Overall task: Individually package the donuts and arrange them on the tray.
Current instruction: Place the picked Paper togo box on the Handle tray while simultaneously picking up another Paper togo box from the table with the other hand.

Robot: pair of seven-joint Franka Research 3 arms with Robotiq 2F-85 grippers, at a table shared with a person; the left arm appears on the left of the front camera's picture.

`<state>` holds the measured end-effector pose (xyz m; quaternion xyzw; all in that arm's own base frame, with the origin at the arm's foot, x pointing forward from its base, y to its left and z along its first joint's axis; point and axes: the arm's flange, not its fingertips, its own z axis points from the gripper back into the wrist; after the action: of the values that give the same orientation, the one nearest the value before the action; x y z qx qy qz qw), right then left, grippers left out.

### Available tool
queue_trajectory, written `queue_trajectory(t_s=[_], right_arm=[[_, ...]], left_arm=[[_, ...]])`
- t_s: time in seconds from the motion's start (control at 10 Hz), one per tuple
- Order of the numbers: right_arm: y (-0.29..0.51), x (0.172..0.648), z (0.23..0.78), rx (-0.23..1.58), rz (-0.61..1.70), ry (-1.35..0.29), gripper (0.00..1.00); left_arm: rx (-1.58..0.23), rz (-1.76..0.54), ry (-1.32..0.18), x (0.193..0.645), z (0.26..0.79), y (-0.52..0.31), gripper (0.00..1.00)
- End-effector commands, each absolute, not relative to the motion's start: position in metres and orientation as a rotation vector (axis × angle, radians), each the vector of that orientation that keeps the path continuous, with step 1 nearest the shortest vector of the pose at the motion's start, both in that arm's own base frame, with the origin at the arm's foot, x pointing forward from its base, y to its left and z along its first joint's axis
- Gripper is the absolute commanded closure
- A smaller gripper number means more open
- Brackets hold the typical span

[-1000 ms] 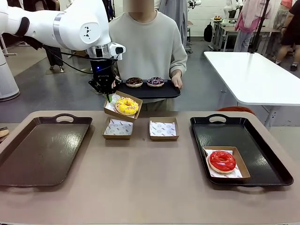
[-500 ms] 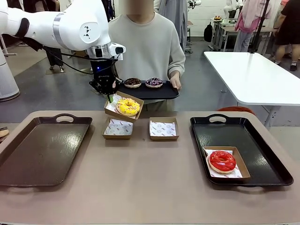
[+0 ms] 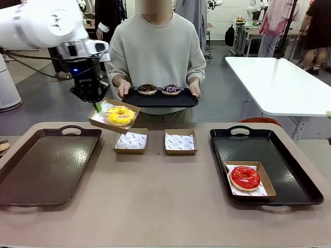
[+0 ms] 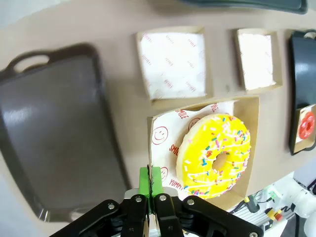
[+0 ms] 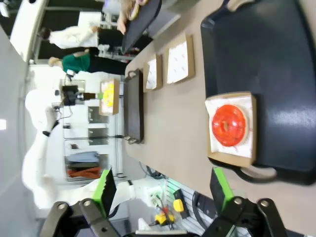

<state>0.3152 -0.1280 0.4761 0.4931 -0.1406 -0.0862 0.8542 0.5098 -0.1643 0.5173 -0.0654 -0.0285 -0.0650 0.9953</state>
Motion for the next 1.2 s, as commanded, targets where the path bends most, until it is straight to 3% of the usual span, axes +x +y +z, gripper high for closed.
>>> queue_trajectory(t_s=[0.0,0.6,1.1], right_arm=[[-0.082,0.360,0.489,0.916,-0.161,-0.258,0.00],[0.068,0.441,0.478,0.578,-0.016,-0.217,0.00],[0.148,0.445,0.434,0.473,0.079,-0.188,0.00]], left_arm=[[-0.109,-0.099,-0.039,0.492,0.508,-0.133,0.99],[-0.004,0.009,0.027,0.420,0.480,-0.065,0.99],[-0.029,0.017,0.040,0.387,0.445,-0.039,0.99]])
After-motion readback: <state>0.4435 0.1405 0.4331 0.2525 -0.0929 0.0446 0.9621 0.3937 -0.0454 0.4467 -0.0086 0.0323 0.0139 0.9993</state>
